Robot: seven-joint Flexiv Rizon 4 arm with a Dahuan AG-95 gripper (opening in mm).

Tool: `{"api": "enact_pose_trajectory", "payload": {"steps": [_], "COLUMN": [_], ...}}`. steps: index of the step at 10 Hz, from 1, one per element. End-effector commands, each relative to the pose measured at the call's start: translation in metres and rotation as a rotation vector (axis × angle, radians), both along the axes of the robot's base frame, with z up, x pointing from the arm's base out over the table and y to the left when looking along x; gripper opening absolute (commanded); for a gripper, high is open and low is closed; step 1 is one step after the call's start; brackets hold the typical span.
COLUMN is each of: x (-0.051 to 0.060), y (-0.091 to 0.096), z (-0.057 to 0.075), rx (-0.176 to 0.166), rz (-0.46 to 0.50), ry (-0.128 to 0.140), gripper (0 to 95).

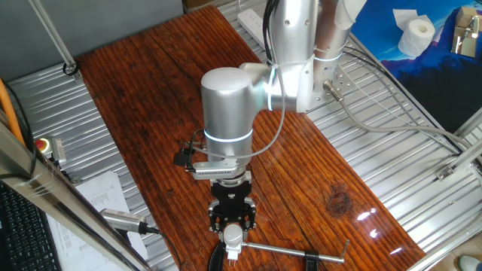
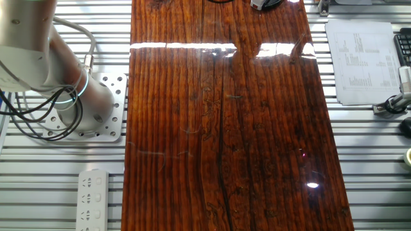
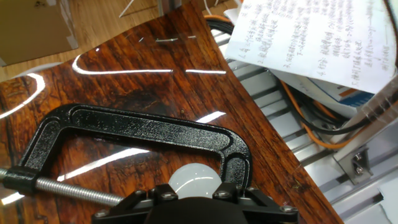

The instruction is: Install the light bulb by rotating it

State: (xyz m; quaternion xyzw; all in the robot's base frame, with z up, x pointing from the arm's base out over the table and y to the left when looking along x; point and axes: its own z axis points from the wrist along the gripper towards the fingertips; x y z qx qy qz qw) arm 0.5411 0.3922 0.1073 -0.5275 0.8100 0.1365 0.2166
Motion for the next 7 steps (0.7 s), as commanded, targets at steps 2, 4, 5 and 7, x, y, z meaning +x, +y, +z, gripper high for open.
{"api": "enact_pose_trajectory", "payload": {"steps": [2, 4, 5, 7], "x": [0.0005, -0.0007, -0.0013, -0.0023], "y": [0.0044, 0.0036, 0.0031, 0.0022], "z": [-0.0034, -0.0047, -0.0052, -0.0062], "rx": [-0.007, -0.006, -0.006, -0.007], "rz": [-0.003, -0.004, -0.004, -0.007], "ry": [0.0, 0.0, 0.0, 0.0], "gripper": [19.0, 19.0, 19.0, 19.0]}}
